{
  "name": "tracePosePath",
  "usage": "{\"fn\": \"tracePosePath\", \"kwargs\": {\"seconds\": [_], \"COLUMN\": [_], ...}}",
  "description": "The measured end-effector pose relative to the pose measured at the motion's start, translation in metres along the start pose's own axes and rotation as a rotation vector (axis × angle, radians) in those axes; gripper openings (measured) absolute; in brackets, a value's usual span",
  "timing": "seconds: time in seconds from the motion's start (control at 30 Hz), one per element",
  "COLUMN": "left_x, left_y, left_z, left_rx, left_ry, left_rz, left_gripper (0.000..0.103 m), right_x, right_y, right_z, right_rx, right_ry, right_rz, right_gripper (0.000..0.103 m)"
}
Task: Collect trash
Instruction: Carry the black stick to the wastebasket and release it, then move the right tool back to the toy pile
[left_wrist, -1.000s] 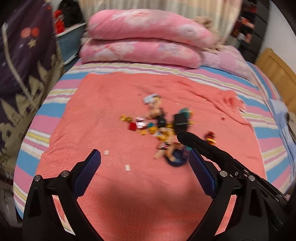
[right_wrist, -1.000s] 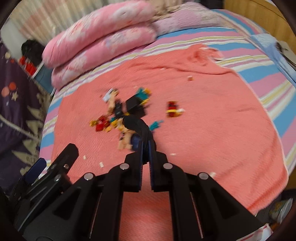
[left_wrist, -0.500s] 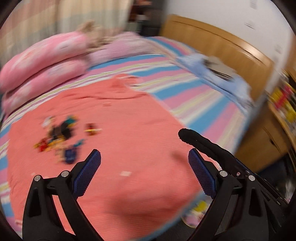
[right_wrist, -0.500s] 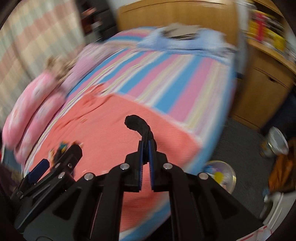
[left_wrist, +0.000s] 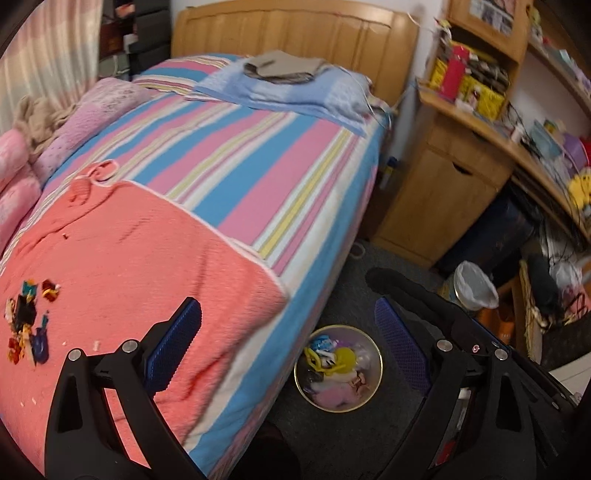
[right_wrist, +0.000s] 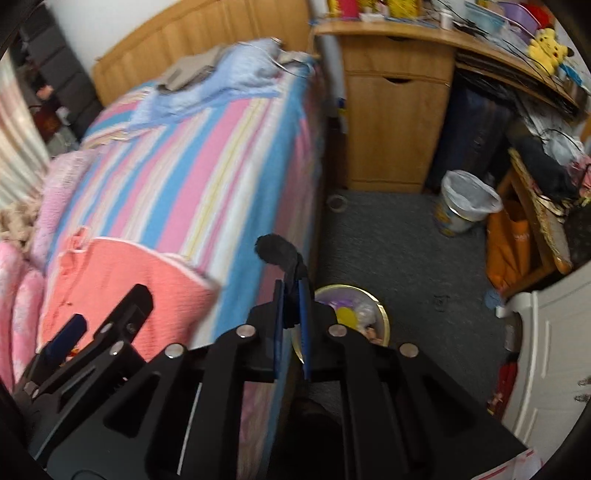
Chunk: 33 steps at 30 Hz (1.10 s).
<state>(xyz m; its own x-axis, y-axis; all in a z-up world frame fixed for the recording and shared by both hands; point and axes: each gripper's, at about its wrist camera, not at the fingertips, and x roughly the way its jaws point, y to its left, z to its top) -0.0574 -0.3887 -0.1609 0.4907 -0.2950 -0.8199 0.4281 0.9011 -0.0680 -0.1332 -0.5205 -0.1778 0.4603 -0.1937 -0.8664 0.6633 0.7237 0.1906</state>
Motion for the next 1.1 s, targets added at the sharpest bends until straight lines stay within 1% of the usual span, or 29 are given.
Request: {"fn": "tracePosePath", "kwargs": {"seconds": [0.03,0.07,0.1,0.13,0.17,0.23,0.33,0.43,0.5,0.6,0.63,0.67,0.73,0.77,0.8,0.87,0.9,0.97,1.1], "left_x": [0.006,0.009,0.012,0.014,0.016,0.016,0.014,0.008,0.002,-0.009,-0.013,-0.018,-0.03,-0.034,-0.041,-0.055,-0.061,-0.077,-0.103], "left_y": [-0.005,-0.005,-0.006,-0.006,-0.006,-0.006,0.002,0.019,0.039,0.081,0.099,0.115,0.16,0.176,0.199,0.245,0.26,0.301,0.358], "left_z": [0.001,0.001,0.001,0.002,0.002,0.005,0.01,0.016,0.02,0.023,0.023,0.021,0.014,0.011,0.004,-0.013,-0.021,-0.043,-0.085], "left_rx": [0.009,0.013,0.012,0.003,-0.007,-0.002,-0.017,-0.057,-0.1,-0.175,-0.21,-0.243,-0.334,-0.365,-0.412,-0.51,-0.541,-0.634,-0.782], "left_ry": [0.012,0.019,0.027,0.033,0.036,0.032,0.026,0.002,-0.01,-0.036,-0.042,-0.048,-0.063,-0.066,-0.071,-0.075,-0.076,-0.077,-0.069], "left_rz": [-0.002,0.0,0.002,-0.003,-0.009,-0.01,-0.007,0.014,0.042,0.112,0.141,0.168,0.244,0.271,0.311,0.394,0.421,0.5,0.621], "left_gripper": [0.091,0.091,0.091,0.091,0.091,0.091,0.091,0.091,0.091,0.091,0.091,0.091,0.091,0.091,0.091,0.091,0.091,0.09,0.09], "right_x": [0.005,0.009,0.012,0.013,0.014,0.015,0.014,0.011,0.011,0.015,0.017,0.017,0.021,0.022,0.023,0.024,0.024,0.023,0.02], "right_y": [-0.003,-0.008,-0.014,-0.017,-0.019,-0.02,-0.012,0.01,0.027,0.07,0.094,0.111,0.159,0.176,0.204,0.245,0.264,0.309,0.378], "right_z": [0.002,0.002,0.003,0.003,0.003,0.004,0.008,0.013,0.017,0.018,0.016,0.015,0.004,-0.001,-0.011,-0.027,-0.037,-0.062,-0.117], "right_rx": [0.011,0.022,0.037,0.048,0.063,0.073,0.056,0.013,-0.022,-0.101,-0.149,-0.18,-0.277,-0.311,-0.368,-0.452,-0.493,-0.591,-0.759], "right_ry": [0.012,0.022,0.029,0.031,0.03,0.028,0.024,0.016,0.018,0.033,0.043,0.05,0.073,0.082,0.097,0.122,0.135,0.164,0.229], "right_rz": [-0.024,-0.053,-0.075,-0.089,-0.103,-0.107,-0.102,-0.071,-0.046,0.019,0.055,0.076,0.141,0.163,0.199,0.251,0.276,0.335,0.427], "right_gripper": [0.013,0.021,0.033,0.039,0.048,0.05,0.049,0.05,0.05,0.05,0.05,0.049,0.049,0.049,0.049,0.049,0.049,0.049,0.049]}}
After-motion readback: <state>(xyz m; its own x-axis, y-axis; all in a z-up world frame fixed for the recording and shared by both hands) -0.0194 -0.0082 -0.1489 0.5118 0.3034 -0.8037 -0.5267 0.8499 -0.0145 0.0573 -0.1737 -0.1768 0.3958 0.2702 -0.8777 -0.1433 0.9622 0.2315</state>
